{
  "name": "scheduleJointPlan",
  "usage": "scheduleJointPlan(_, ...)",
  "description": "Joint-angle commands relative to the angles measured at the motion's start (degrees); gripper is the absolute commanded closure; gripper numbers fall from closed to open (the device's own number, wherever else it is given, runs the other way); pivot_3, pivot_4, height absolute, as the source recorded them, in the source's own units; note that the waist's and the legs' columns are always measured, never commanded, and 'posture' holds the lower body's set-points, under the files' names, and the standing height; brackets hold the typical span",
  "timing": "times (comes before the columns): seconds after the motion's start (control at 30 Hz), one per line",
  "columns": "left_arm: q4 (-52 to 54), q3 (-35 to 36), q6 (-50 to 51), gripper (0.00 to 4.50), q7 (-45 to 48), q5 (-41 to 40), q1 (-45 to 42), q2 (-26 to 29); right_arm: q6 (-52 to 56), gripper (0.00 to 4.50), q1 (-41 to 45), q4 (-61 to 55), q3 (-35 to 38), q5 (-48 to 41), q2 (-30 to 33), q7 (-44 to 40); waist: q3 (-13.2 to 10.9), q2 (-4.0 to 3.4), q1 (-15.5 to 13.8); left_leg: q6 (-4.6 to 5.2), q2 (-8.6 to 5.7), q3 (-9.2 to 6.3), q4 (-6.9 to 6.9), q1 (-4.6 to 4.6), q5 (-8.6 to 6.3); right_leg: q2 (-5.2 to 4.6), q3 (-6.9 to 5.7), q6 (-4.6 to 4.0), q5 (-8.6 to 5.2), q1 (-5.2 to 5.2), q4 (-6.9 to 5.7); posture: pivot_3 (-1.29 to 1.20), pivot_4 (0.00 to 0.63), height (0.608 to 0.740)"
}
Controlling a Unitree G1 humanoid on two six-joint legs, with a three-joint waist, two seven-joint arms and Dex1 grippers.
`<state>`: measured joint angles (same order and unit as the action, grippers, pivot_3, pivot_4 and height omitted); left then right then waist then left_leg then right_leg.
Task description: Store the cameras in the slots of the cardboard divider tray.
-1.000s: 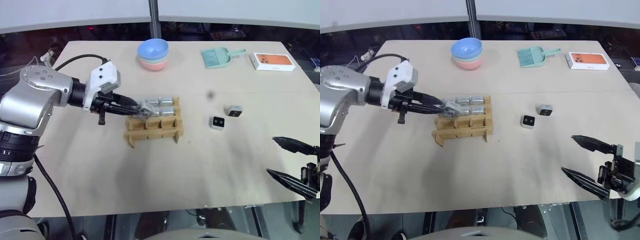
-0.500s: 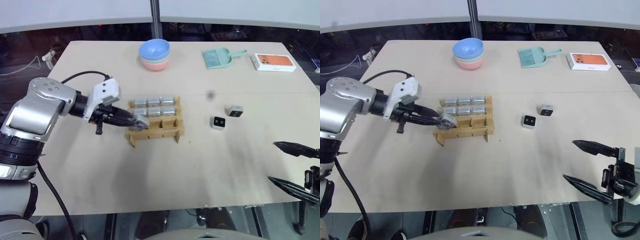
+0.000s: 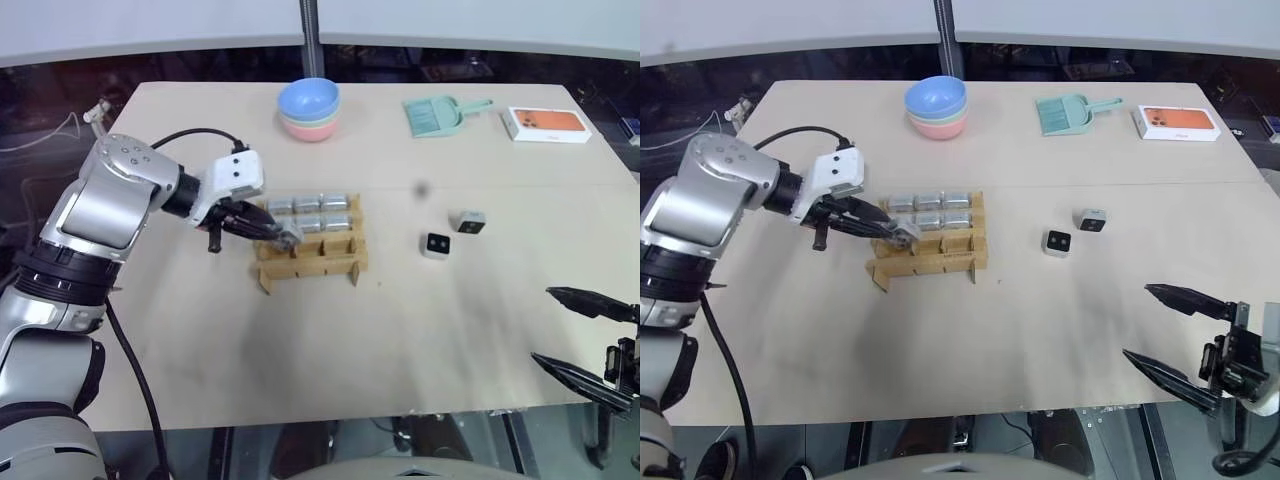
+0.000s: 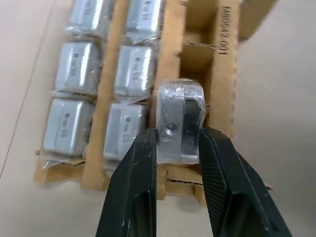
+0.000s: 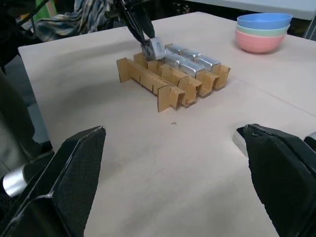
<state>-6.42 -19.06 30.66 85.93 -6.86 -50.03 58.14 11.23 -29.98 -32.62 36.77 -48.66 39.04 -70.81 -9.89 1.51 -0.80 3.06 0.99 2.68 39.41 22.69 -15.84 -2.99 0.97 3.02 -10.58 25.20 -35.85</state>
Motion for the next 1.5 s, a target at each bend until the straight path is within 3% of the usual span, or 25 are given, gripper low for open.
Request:
scheduleJointPlan(0.03,-1.6,-1.96,-3.81,3.85,4.81,2.69,-3.14,1.08,-1.24,0.06,-0.15,-1.07,0.93,0.1,-0.19,0.07,0.0,0.0,-0.03,0.0,0.0,-0.01,0.0,0.0,0.0,0.0,-0.01,0.0,0.0,0.0,0.0,0.0,0.15,0.74)
scheduleJointPlan(0.3,-8.69,-4.47,-9.9,3.85,6.49,9.69,-7.28,1.45,-2.17,0.06,-1.11,-1.66,0.31,0.98,-1.79,0.65,0.0,0.0,-0.03,0.0,-0.01,-0.02,0.01,0.01,0.0,0.01,-0.01,0.0,0.0,0.0,-0.01,0.0,0.15,0.74)
scheduleJointPlan(1.13,-1.33,-7.45,-6.71,3.85,6.57,14.35,-4.06,-1.18,-5.14,0.06,-0.68,-0.84,-0.81,2.73,-3.5,1.53,0.01,-0.01,0.1,0.0,0.02,-0.01,0.04,-0.05,0.0,0.02,0.0,0.0,0.0,-0.02,-0.07,0.0,0.15,0.74)
scheduleJointPlan(1.3,0.13,-5.99,-4.79,1.5,6.57,11.43,-3.91,-1.5,-5.05,0.0,-0.92,-0.92,-0.89,2.7,-3.44,1.6,0.01,0.0,0.0,0.0,0.03,-0.02,0.04,-0.02,0.0,0.01,0.0,0.01,0.0,-0.02,-0.07,0.0,0.15,0.74)
scheduleJointPlan(1.4,0.29,-3.34,2.33,0.15,4.4,10.1,-4.39,-3.25,-5.29,0.0,-1.25,-1.09,-0.89,2.69,-3.53,1.47,0.01,0.0,-0.09,0.0,0.01,-0.03,0.06,-0.01,0.0,0.0,0.0,0.01,0.0,-0.02,-0.06,0.0,0.15,0.74)
scheduleJointPlan(1.5,1.36,-0.98,3.62,0.05,5.72,7.74,-4.49,-1.76,-5.24,0.0,-1.59,-1.21,-0.73,2.51,-3.64,1.74,0.01,0.0,-0.01,0.01,0.01,-0.06,0.08,0.0,0.0,0.0,-0.03,0.01,0.01,-0.03,-0.07,0.0,0.15,0.74)
